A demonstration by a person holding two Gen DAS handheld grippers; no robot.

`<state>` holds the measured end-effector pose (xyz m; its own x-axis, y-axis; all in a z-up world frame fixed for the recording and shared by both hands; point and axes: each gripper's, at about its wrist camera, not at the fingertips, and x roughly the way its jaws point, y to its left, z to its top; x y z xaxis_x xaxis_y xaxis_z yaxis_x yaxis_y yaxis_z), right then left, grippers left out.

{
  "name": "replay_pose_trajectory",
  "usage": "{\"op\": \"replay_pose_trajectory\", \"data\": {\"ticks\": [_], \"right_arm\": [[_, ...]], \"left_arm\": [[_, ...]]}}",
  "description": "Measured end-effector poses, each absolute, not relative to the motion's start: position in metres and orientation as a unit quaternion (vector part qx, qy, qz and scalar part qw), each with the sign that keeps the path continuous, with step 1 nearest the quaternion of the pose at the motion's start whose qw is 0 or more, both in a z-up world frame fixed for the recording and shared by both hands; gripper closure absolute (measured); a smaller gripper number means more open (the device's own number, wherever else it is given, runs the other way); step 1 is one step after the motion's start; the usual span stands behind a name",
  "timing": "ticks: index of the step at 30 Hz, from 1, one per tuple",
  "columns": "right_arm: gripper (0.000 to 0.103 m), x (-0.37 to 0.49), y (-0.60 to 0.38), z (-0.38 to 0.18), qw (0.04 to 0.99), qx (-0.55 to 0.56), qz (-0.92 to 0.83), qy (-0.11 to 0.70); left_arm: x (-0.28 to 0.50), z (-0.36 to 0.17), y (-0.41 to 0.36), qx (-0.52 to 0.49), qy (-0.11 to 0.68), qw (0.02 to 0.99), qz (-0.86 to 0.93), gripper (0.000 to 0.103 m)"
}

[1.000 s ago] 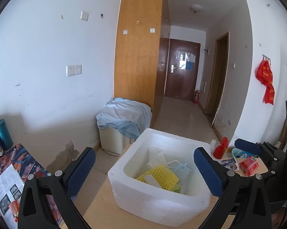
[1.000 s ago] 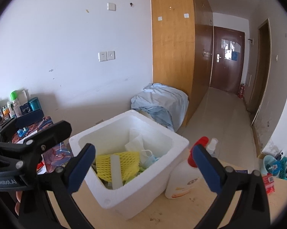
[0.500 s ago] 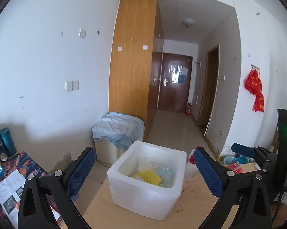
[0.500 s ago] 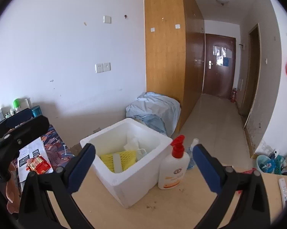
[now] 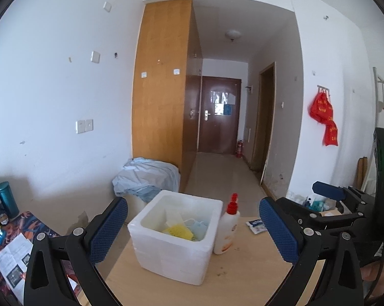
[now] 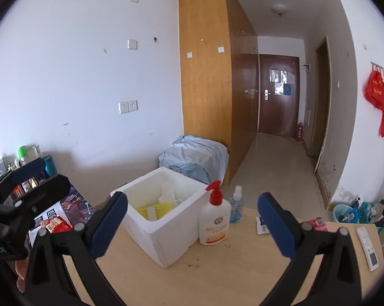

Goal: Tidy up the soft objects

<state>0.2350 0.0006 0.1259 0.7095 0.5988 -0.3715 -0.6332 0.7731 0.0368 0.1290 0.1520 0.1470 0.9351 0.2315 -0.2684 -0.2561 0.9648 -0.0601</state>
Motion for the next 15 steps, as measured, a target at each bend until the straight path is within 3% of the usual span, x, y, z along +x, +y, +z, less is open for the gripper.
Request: {"op": "replay_pose_trajectory", "data": {"ticks": [15], "right_arm": [[0.0,0.191,-0.055,0.134,0.94,-0.022,0.301,0.162]], "left_arm": [[0.094,0.154,0.106,-0.028,0.103,0.991,0.087,0.0]]}}
